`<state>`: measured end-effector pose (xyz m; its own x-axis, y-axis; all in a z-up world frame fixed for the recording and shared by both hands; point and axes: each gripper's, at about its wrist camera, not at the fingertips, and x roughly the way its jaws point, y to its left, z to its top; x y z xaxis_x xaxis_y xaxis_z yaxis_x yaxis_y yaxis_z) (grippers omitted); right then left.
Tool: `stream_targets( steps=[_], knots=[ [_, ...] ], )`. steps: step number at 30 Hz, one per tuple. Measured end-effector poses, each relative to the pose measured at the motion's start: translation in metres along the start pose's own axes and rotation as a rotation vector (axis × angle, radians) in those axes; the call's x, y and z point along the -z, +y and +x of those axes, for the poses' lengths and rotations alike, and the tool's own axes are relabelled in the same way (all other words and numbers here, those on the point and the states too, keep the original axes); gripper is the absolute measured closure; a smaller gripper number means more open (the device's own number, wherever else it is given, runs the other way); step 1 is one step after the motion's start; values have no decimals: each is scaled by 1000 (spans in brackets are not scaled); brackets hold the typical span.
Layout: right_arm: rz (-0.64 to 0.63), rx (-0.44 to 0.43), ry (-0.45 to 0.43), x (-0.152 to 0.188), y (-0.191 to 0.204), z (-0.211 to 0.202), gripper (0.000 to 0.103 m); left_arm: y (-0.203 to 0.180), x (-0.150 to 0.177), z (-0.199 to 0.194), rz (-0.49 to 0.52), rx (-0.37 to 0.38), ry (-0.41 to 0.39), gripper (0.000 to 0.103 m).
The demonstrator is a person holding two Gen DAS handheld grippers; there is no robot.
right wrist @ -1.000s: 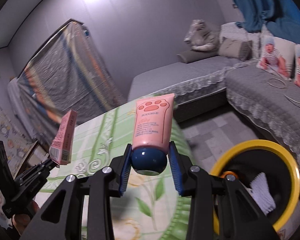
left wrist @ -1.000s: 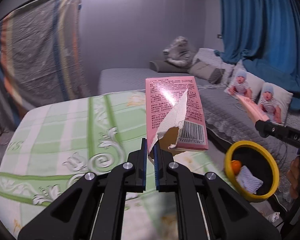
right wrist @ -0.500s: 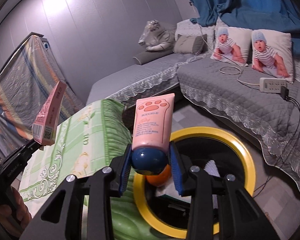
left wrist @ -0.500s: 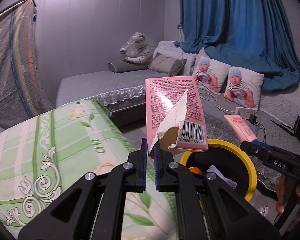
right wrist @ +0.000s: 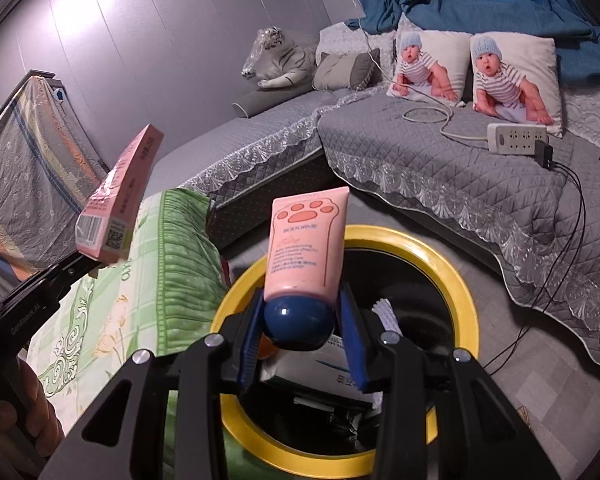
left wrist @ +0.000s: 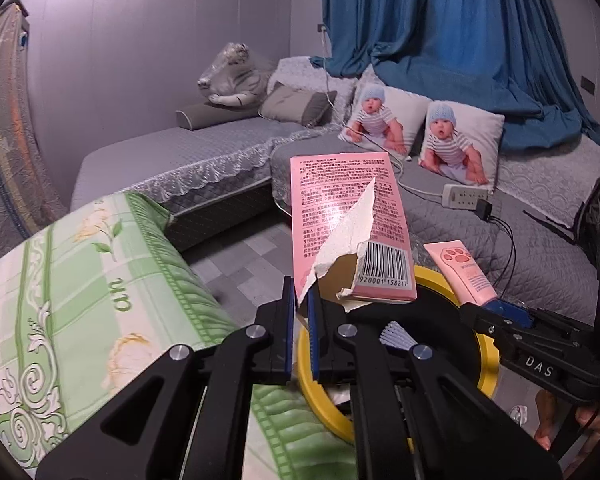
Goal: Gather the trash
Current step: 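Carry the pink box and pink tube over the yellow bin and release both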
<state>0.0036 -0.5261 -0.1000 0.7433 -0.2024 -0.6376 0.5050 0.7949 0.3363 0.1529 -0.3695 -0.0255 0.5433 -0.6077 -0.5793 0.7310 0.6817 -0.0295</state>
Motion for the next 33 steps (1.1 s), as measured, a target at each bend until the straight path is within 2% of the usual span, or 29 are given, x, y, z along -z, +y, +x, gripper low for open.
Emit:
stream_targets(
  steps=[6,12,18,24,26,27,28,29,31,33],
  knots=[
    [25,36,43,6,-17,20,69,-12,8,49,2,51,87,97],
    [53,70,88,10,-29,36,69,-17,20,94,-16,81,211,97],
    [76,117,123,12,-39,48,69,-20,27,109,-15,57,246,97],
    [94,135,113,10,-45,45,68,-21,27,112,-19,57,260,96],
    [93,157,110,9,-46,42,57,-19,26,114,-34,55,267,95],
    [99,173,101,8,-48,40,46,-17,26,114,-48,54,269,95],
    [103,183,93,7,-50,38,43,-14,26,114,-66,62,277,87],
    [109,194,89,7,-51,36,42,-12,26,114,-79,63,284,58],
    [126,195,80,6,-54,30,42,-10,26,110,-97,49,265,18],
    [139,197,70,6,-56,24,42,-13,24,99,-71,24,212,19]
  ],
)
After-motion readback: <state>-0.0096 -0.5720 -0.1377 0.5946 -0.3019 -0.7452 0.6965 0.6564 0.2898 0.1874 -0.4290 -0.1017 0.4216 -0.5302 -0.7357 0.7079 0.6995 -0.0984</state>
